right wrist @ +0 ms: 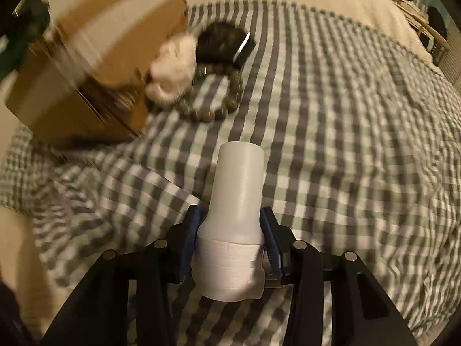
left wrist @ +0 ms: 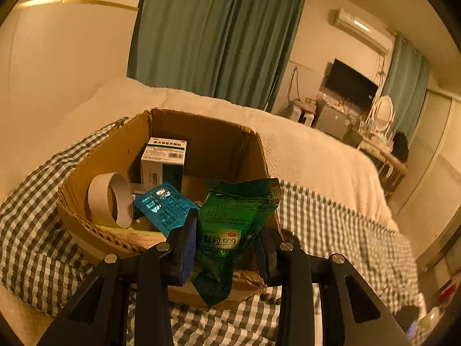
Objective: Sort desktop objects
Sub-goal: 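Carry packet and bottle into the cardboard box and open both tools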
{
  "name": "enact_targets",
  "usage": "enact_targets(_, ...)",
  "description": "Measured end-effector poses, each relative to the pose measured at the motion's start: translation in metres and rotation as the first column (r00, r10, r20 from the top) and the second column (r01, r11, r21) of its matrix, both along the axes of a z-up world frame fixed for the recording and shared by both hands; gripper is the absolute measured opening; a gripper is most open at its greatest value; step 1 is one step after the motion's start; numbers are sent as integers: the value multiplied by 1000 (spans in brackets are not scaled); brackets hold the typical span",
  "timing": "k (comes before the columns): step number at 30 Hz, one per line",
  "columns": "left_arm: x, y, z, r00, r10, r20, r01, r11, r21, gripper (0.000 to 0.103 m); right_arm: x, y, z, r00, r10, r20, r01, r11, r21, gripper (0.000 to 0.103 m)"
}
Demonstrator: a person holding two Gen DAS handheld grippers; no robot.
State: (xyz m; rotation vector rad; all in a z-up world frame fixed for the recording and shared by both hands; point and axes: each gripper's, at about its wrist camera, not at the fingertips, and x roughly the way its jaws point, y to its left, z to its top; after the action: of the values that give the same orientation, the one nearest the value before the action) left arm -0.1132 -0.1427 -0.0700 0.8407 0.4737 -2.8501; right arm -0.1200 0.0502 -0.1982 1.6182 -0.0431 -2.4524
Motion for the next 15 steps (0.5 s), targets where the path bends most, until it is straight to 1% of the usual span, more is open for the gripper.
enact_targets(2,-1,-11,8,1000,9,-13,-9,1000,18,36,4,3,30,998,-12,-54,9,998,-63,43)
enact_targets(4,-2,-29,20,999,25,-31,-24,999,41,35,5,-1,70,992,-6,-130,-9,993,-116,43)
enact_targets(6,-6,-45,30,998,46,-37,-44,998,43,36,4,-13,114,973,26,-229,-59,989,-139,43)
enact_targets(7,-8,-56,33,998,63,-31,-61,997,41,36,3,-24,138,959,51,-280,-94,985,-143,43)
enact_targets(10,-15,-79,30,996,93,5,-93,995,40,36,-6,-52,184,925,113,-362,-183,969,-164,43)
enact_targets(11,-19,-86,25,995,92,29,-93,995,36,36,-11,-61,192,919,130,-373,-205,964,-168,43)
enact_targets(13,-21,-96,17,993,107,39,-109,993,37,36,-30,-83,200,913,152,-379,-225,962,-156,43)
enact_targets(15,-26,-105,8,992,111,65,-114,993,39,37,-48,-99,196,922,160,-352,-228,960,-160,43)
